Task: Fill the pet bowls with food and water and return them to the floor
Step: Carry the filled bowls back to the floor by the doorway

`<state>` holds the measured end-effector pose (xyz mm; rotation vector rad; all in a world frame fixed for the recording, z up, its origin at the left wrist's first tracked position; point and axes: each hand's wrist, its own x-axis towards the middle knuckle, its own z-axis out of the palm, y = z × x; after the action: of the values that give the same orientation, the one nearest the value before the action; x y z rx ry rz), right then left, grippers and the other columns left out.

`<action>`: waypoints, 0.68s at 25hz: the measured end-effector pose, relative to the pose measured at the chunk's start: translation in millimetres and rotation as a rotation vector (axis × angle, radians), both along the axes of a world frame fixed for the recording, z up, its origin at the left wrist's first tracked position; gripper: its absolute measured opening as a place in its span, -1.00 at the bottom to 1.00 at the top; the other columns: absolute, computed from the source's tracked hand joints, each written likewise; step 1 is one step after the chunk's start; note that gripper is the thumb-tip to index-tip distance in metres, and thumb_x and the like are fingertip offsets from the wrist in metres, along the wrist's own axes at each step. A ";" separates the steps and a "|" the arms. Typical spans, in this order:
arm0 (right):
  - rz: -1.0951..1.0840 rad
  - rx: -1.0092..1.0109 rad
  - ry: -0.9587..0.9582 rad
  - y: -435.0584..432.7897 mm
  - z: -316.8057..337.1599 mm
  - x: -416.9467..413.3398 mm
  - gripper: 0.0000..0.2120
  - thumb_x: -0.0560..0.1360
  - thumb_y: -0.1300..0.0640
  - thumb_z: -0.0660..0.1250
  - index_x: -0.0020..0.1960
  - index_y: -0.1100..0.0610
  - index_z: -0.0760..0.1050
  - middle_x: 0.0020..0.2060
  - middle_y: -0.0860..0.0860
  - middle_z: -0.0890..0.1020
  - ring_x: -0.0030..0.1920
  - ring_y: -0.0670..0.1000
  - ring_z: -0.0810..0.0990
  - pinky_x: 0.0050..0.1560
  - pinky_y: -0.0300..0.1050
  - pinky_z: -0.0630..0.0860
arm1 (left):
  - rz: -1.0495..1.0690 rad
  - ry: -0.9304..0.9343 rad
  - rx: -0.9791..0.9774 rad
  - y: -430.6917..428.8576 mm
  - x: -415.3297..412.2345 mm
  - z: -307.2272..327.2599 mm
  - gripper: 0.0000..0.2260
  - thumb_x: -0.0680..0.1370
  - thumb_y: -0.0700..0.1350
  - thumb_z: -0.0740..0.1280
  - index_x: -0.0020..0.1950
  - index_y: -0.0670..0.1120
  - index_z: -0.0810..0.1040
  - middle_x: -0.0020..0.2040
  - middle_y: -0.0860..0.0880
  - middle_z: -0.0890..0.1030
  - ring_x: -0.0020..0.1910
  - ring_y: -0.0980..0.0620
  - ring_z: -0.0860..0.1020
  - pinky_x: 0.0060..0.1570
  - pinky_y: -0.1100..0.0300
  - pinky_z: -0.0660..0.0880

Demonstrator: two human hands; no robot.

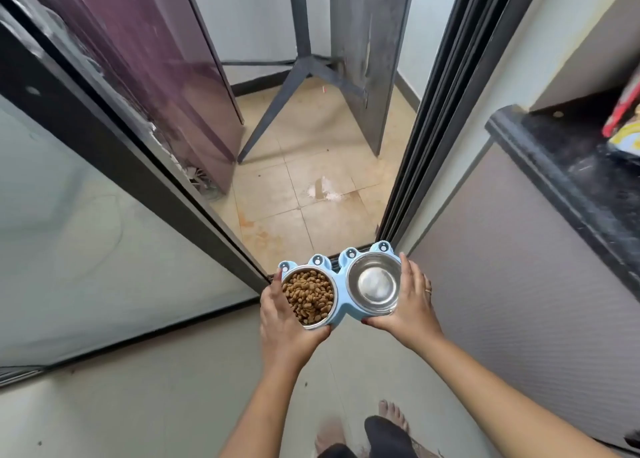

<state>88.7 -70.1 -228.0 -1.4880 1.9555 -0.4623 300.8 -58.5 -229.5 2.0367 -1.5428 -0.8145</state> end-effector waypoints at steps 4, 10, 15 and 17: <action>0.002 0.046 -0.022 -9.9 -95.4 -8.8 0.32 0.14 -0.13 0.63 0.58 0.04 -0.20 0.56 0.05 0.00 0.54 0.08 -0.02 0.48 0.01 0.11 | 0.014 -0.021 0.097 -8.0 -10.2 -92.3 0.16 0.16 0.21 0.54 0.47 0.25 -0.24 0.48 -0.09 0.12 0.42 -0.14 0.27 0.26 -0.11 0.42; 0.013 0.100 -0.004 -24.3 -234.4 -17.6 0.32 0.15 -0.24 0.59 0.58 0.03 -0.23 0.56 0.04 -0.01 0.56 0.06 -0.03 0.48 -0.03 0.12 | 0.013 -0.025 0.155 -21.9 -20.6 -229.8 0.17 0.16 0.21 0.54 0.44 0.30 -0.30 0.46 -0.04 0.12 0.40 -0.11 0.29 0.21 -0.03 0.44; 0.071 0.090 0.026 -47.0 -335.9 -24.6 0.28 0.19 -0.20 0.58 0.57 0.01 -0.24 0.56 0.02 -0.03 0.56 0.04 -0.05 0.49 -0.05 0.11 | 0.024 -0.060 0.174 -37.5 -29.5 -332.2 0.18 0.21 0.14 0.56 0.46 0.28 -0.32 0.45 -0.12 0.13 0.41 -0.15 0.25 0.19 -0.03 0.42; 0.079 0.098 0.036 -57.0 -373.5 -26.1 0.26 0.21 -0.19 0.58 0.58 0.02 -0.23 0.57 0.01 -0.03 0.56 0.03 -0.05 0.50 -0.05 0.10 | 0.017 -0.084 0.191 -48.2 -31.3 -370.4 0.18 0.22 0.14 0.56 0.46 0.28 -0.34 0.45 -0.14 0.12 0.41 -0.17 0.24 0.18 -0.06 0.43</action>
<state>62.7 -127.1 -601.5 -1.5145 1.9109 -0.3035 269.6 -106.6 -599.9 2.2438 -1.5414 -0.9110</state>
